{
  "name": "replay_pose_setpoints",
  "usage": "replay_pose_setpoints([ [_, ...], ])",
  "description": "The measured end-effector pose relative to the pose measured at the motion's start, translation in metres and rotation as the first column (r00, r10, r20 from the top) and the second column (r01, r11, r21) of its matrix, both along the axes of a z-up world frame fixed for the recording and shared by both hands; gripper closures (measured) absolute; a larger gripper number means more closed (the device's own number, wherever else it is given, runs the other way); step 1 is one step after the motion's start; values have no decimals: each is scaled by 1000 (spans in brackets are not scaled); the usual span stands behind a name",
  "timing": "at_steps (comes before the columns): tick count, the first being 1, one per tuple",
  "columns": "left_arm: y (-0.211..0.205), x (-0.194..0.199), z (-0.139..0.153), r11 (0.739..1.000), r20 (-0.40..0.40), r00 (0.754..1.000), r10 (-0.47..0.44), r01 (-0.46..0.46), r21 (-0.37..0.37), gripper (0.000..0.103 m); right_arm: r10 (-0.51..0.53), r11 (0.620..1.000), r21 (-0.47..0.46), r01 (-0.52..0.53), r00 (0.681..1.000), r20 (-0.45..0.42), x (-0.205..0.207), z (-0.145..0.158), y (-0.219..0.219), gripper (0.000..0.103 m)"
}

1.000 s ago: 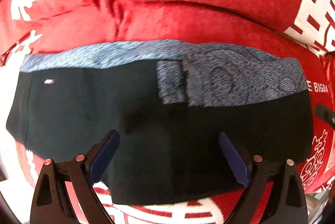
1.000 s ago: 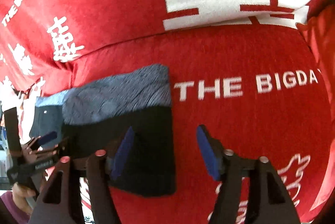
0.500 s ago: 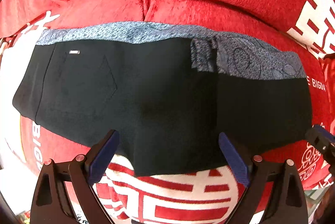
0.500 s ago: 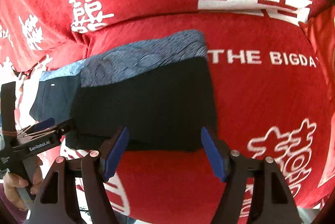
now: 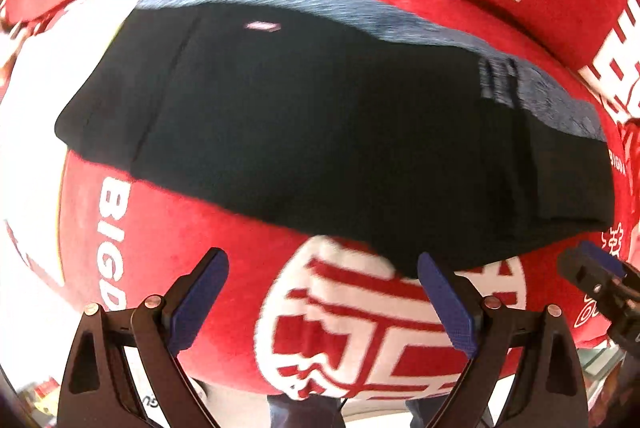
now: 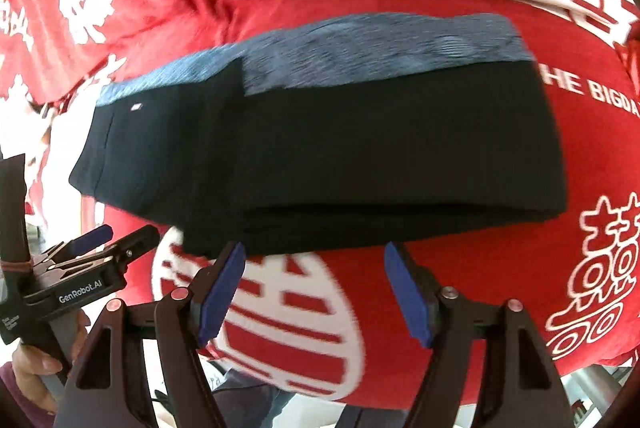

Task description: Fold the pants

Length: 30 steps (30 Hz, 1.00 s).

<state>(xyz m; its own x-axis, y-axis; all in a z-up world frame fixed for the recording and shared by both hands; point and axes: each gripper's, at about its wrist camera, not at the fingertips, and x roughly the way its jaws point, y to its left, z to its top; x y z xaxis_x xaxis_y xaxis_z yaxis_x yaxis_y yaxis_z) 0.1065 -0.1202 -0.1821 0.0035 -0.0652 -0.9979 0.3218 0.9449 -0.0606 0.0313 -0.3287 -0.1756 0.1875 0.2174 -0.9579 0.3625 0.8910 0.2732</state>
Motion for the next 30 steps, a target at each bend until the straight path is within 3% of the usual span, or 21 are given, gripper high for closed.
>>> replay_pose_setpoints([
  [14,86,1,-15,976,-69,976,205,-209,-65,7,244,970,21,-243,966,-79,33,-1,109,28],
  [30,160,72,-15,902,-11,922,388,-382,-201,7,295,956,31,-293,951,-90,65,-17,153,27],
])
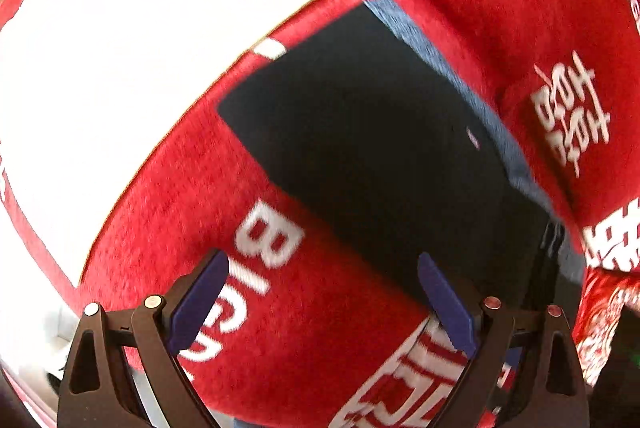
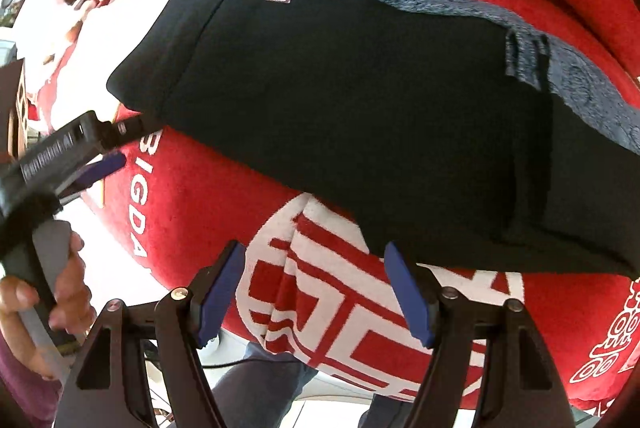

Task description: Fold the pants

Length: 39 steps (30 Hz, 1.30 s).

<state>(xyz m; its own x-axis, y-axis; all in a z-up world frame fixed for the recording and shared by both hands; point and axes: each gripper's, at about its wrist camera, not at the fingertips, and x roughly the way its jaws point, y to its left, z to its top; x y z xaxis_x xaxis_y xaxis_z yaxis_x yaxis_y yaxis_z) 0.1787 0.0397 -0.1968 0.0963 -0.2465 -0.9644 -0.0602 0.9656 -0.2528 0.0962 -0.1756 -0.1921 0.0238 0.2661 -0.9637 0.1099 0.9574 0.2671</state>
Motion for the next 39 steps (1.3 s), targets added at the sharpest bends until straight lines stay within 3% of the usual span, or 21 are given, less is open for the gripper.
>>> replay_pose_setpoints([
  [9,14,16,-11,989,6,998,61,-60,-134,7,11,1000,7,-11,1000,-6,7,-3,2,27],
  [13,19,19,-18,967,11,994,113,-107,-230,7,9,1000,5,-9,1000,-8,9,-4,2,27],
  [20,23,30,-21,932,42,984,176,-152,-329,7,4,1000,6,-4,1000,-8,11,-5,-2,27],
  [25,16,39,-9,912,50,978,202,-169,-373,7,-1,1000,9,1,1000,0,13,-3,-7,27],
  [28,8,42,-5,930,71,984,166,-132,-344,7,-5,1000,11,5,1000,10,14,0,-10,27],
  [30,4,46,-16,940,29,987,157,-140,-311,7,-10,1000,13,10,1000,10,16,0,-12,27],
  [31,4,46,-24,938,1,986,165,-156,-310,7,-14,1000,15,14,1000,11,17,1,-13,27],
  [33,1,46,-23,937,17,983,181,-167,-308,7,-17,1000,20,16,1000,18,18,2,-16,27],
  [35,-2,46,-19,949,32,985,172,-157,-272,16,-14,1000,26,14,1000,25,19,3,-19,27],
  [37,-8,46,-18,972,57,988,141,-128,-195,43,-15,999,29,14,1000,22,20,2,-23,27],
  [39,-15,47,-15,990,87,992,93,-83,-114,56,-26,999,32,26,999,21,21,1,-29,27],
])
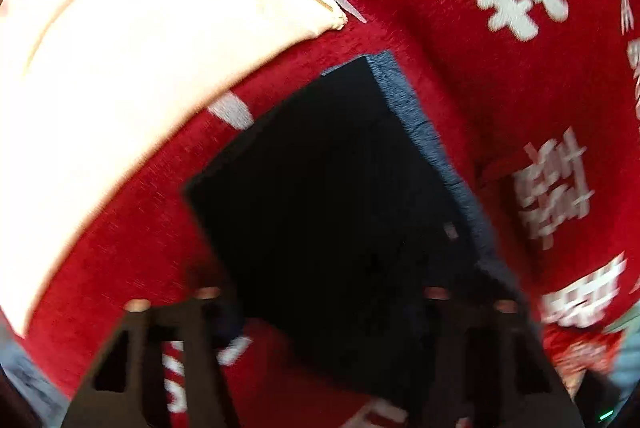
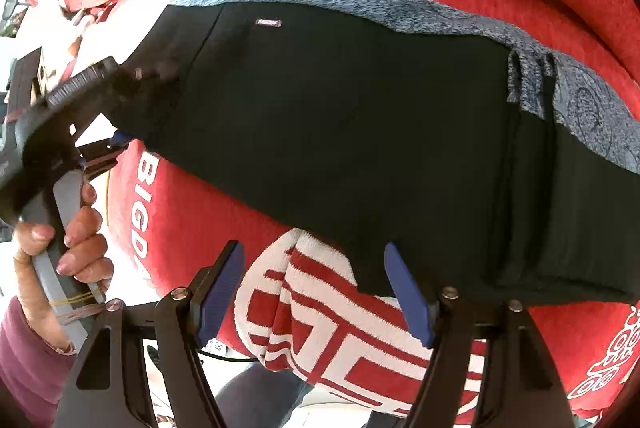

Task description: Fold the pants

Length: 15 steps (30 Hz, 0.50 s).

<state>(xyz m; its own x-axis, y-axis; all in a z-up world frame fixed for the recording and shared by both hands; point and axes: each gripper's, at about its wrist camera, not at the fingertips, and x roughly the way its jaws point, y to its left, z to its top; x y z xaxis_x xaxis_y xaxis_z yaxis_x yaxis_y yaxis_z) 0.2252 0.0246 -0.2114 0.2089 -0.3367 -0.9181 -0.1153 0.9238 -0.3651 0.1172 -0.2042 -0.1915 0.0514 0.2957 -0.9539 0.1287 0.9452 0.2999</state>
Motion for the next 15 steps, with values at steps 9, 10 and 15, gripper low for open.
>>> replay_pose_setpoints([
  [9,-88,-50,37,779,250,813,-526,342,526,63,1,999,37,-4,998,63,39,27,-29,25],
  [10,-92,-52,37,768,250,805,-539,347,538,63,10,998,54,-14,997,73,49,33,-29,22],
  [15,-98,-54,37,753,246,794,-555,354,555,63,106,980,158,-120,990,94,108,57,-9,21],
])
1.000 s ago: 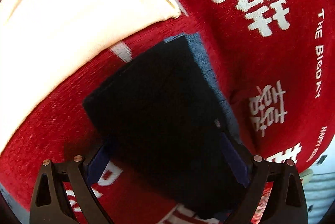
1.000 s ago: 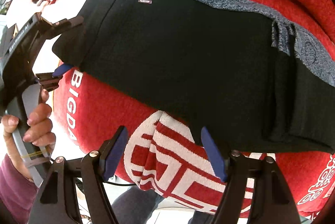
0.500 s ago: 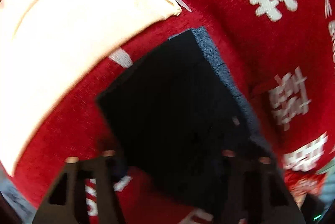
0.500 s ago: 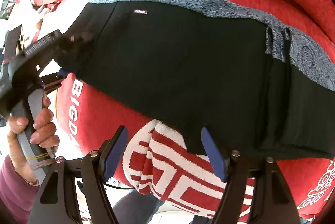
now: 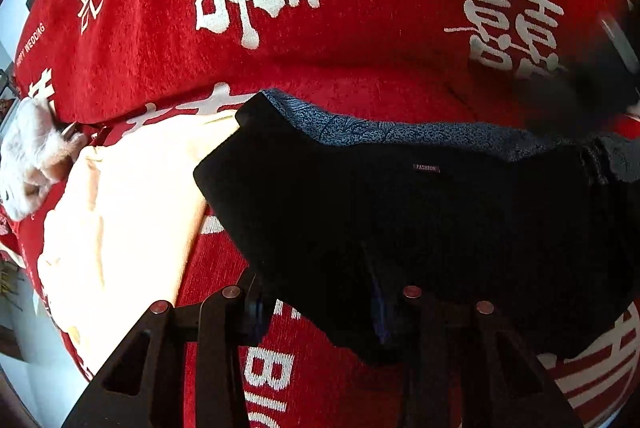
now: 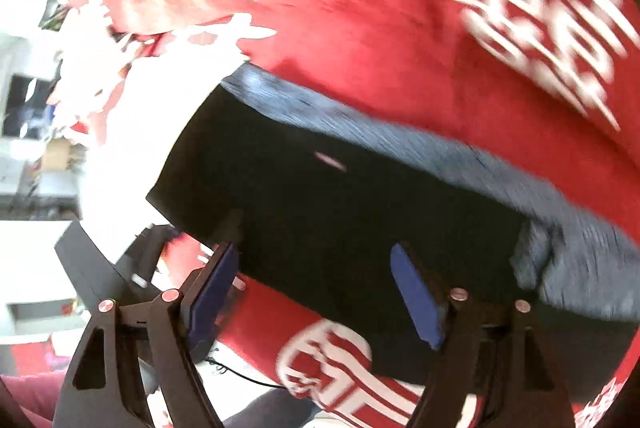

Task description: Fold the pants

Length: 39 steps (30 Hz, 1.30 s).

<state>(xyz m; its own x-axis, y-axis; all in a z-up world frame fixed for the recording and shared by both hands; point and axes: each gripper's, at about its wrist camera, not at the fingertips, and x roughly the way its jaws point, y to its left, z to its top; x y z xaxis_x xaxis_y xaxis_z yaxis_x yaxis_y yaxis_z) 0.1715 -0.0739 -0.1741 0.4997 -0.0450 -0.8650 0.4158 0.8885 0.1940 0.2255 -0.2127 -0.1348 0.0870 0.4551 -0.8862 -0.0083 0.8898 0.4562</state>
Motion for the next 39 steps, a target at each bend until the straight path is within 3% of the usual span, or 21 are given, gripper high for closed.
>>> replay_pose_setpoints([
  [4,-3,0,-1,1000,-3,1000,6,-6,-2,63,114,992,50,-113,993,-15,46,12,45,21],
  [7,7,-5,2,1000,0,1000,5,-5,0,63,234,972,20,-234,972,-22,73,16,92,19],
  [13,7,-6,0,1000,2,1000,13,-13,1,63,401,908,-61,-415,901,-164,93,-14,161,19],
  [18,11,-2,-2,1000,-12,1000,28,-28,-13,63,438,862,-132,-489,850,-292,99,-51,184,19],
  [20,12,-1,-3,999,-33,999,25,-26,-20,63,436,856,-140,-498,840,-324,95,-63,178,36],
  [21,12,0,-2,999,-42,999,20,-22,-34,63,431,869,-108,-483,845,-316,93,-64,171,64],
  [22,10,-2,1,999,-40,999,5,-7,-49,63,419,885,-73,-460,855,-306,92,-64,164,77],
  [24,1,-7,6,999,-21,999,-31,31,-40,63,410,903,-23,-430,875,-257,86,-55,150,82],
  [27,-9,-10,18,997,-13,998,-56,55,-60,63,383,922,21,-387,902,-198,76,-38,127,84],
  [31,-22,-12,42,991,-5,997,-74,73,-112,63,265,955,170,-242,956,-129,58,-14,73,85],
  [39,-89,-50,102,961,76,972,-220,230,-154,63,59,935,347,-65,998,27,-3,35,-39,84],
])
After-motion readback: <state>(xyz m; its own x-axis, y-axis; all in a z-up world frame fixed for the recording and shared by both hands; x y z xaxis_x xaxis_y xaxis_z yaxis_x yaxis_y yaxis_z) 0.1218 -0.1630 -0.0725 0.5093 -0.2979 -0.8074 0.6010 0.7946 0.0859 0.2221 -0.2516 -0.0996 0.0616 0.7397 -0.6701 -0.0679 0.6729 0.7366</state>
